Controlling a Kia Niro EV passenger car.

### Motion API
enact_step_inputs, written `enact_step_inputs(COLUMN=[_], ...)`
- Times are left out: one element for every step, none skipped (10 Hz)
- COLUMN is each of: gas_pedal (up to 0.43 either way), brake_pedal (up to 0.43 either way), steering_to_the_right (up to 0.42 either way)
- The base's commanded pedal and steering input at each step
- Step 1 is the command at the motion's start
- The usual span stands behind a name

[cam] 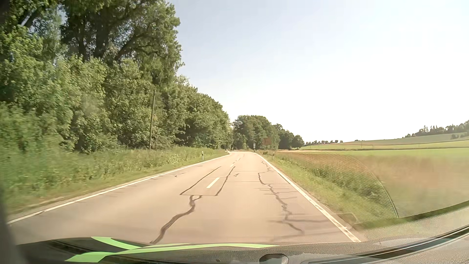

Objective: Follow the waypoints while adhering to traffic rules and regulations

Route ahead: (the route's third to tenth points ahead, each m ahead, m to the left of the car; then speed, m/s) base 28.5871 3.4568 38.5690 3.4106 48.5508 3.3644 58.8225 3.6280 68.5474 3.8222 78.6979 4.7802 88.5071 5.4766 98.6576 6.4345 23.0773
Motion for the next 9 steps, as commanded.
enact_step_inputs(gas_pedal=[0.24,0.26,0.268,0.268,0.28,0.287,0.287,0.287,0.287], brake_pedal=[0.0,0.0,0.0,0.0,0.0,0.0,0.0,0.0,0.0], steering_to_the_right=[-0.001,-0.002,-0.001,-0.001,0.0,0.0,0.0,0.0,0.0])
